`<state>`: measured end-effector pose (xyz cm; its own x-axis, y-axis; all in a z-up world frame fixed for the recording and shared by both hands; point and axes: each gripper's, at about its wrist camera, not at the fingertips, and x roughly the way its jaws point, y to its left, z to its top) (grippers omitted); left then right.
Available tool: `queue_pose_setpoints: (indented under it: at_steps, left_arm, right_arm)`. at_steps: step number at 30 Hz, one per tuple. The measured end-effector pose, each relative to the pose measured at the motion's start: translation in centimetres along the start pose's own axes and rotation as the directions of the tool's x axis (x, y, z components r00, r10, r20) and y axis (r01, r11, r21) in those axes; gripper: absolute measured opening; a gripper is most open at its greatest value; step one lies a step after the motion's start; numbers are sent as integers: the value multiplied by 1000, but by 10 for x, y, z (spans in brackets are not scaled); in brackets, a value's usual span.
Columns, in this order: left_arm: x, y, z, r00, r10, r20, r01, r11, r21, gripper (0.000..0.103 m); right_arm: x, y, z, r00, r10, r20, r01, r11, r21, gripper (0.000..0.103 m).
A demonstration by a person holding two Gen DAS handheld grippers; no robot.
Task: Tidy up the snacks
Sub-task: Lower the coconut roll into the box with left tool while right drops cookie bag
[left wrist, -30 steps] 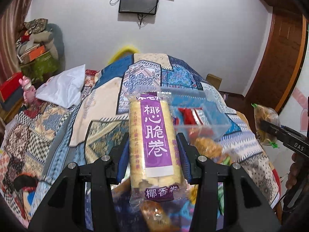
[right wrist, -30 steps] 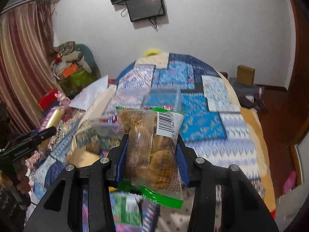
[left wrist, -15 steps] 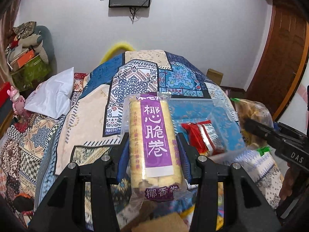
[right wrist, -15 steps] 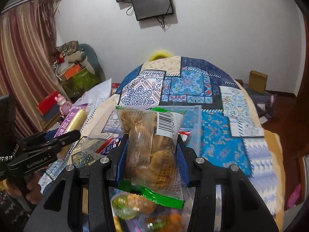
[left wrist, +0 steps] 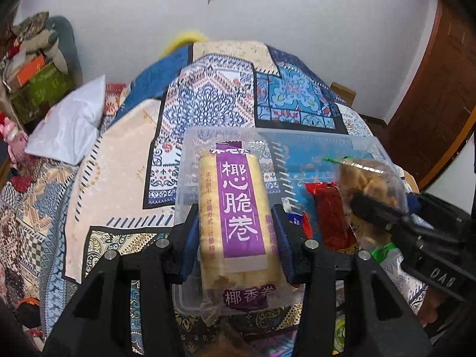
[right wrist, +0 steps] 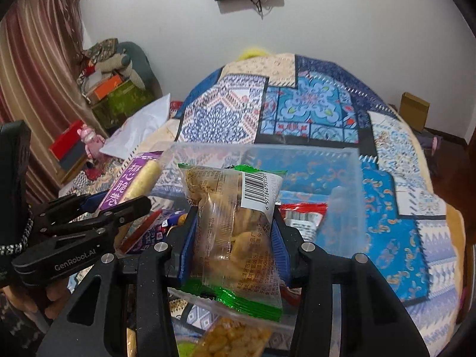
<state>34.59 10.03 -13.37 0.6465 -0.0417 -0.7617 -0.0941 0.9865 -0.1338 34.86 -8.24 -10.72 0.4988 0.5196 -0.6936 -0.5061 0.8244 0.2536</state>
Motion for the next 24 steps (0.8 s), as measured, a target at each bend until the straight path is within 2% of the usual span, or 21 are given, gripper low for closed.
queue_pose_setpoints:
  at_steps: [7,11,14,21,24]
  left_arm:
    - [7,3,3,1000,23,-11,-24,1000,-6,46]
    - [-1,1,2,999,34,12,-34,999,4,52]
    - [-13,-3,0,998,42,42,-42,999,13,53]
    - [-61,-17,-11,991,43,127,-50,997,55,54]
    - [-87,-23,-19,986,41,164,-53,996,70,61]
  right_arm:
    - [18,6,-5,998,-10,-68,9,1000,-17,44]
    - [17,8,-7,997,-29,-77,27,999,-34,47]
    - [5,10,-5,998,-36,-55,33,998,-46,51]
    - [-39,17,-6,999,-31,19,33,997,-65,51]
    - [-63,19,-10,998,-33,53,36,997,-72,51]
